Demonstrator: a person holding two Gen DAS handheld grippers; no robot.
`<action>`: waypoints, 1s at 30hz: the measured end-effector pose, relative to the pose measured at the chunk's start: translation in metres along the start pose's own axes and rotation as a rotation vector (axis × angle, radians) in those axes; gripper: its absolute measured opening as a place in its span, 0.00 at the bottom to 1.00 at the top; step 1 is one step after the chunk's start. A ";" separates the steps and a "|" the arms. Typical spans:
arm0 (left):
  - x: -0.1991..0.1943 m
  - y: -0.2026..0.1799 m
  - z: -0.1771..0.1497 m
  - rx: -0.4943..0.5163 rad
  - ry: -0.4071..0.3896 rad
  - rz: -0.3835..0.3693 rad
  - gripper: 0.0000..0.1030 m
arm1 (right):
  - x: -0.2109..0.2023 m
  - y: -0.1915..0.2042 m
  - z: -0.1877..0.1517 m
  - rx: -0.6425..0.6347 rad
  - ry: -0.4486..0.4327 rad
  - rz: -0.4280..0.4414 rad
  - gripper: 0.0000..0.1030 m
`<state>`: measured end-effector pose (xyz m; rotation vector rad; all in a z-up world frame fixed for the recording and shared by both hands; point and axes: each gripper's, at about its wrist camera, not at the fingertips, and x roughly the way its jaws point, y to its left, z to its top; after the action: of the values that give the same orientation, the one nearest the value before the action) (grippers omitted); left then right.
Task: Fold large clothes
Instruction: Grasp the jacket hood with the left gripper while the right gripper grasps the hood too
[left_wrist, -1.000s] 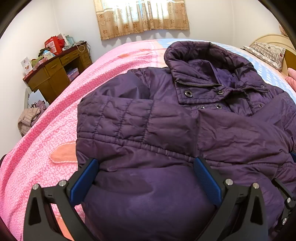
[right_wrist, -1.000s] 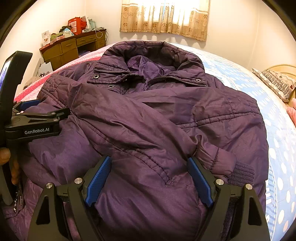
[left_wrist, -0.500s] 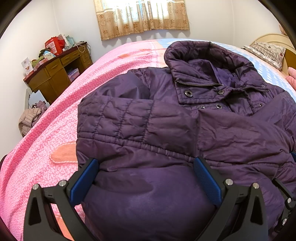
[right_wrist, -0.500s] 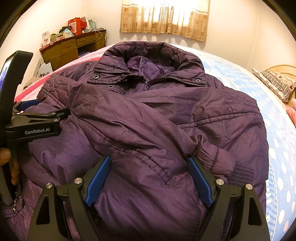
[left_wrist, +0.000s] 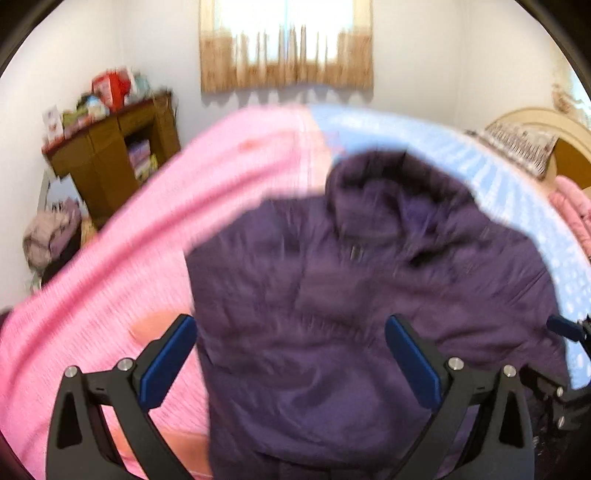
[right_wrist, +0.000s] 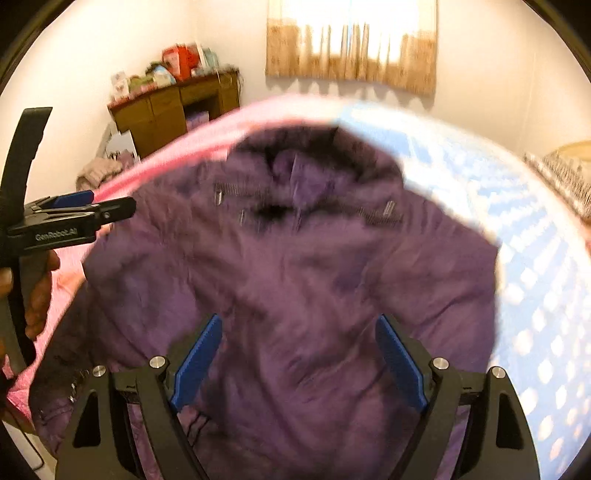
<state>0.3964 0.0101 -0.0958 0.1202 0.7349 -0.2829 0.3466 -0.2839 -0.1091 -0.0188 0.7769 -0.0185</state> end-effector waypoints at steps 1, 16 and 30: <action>-0.006 0.001 0.010 0.005 -0.017 0.000 1.00 | -0.001 -0.006 0.009 0.003 -0.009 0.008 0.83; 0.100 -0.032 0.097 0.035 0.107 -0.042 1.00 | 0.103 -0.098 0.120 0.037 0.025 -0.036 0.83; 0.157 -0.056 0.111 0.154 0.160 -0.024 0.89 | 0.201 -0.100 0.156 -0.099 0.135 -0.004 0.76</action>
<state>0.5620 -0.1000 -0.1212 0.2831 0.8732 -0.3557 0.5982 -0.3874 -0.1364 -0.1143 0.9122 0.0151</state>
